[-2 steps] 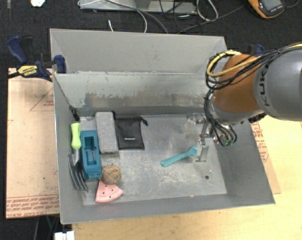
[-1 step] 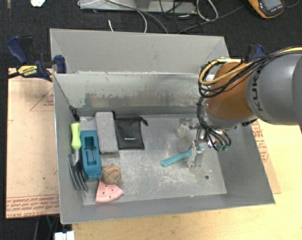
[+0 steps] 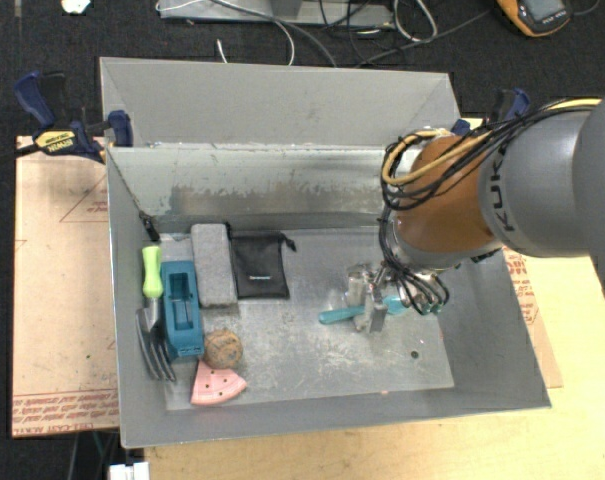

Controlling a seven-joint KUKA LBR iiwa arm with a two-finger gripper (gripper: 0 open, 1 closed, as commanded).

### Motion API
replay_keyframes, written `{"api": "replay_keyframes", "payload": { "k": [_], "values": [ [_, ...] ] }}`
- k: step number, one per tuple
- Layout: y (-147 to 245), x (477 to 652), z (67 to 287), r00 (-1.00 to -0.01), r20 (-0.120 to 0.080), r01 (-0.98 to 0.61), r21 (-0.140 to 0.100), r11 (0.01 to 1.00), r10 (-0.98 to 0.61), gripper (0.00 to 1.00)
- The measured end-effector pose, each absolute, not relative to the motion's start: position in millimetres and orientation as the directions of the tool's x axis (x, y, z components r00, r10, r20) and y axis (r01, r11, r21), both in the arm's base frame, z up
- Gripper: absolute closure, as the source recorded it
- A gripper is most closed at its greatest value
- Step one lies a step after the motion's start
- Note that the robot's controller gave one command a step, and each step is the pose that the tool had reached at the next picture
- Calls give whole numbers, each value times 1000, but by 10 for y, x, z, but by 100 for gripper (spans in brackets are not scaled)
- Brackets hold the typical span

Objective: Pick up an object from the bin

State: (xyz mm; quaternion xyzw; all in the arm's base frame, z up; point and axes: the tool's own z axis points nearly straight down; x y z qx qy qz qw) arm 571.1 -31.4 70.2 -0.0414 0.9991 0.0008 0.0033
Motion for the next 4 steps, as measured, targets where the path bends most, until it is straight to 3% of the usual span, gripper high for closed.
{"api": "replay_keyframes", "payload": {
  "k": [3, 4],
  "values": [
    [-358, 5581, 723, -994, -9, -111, 1, 994, -111, 100],
    [-344, 5522, 828, -991, -8, -136, 1, 991, -136, 100]
  ]
}}
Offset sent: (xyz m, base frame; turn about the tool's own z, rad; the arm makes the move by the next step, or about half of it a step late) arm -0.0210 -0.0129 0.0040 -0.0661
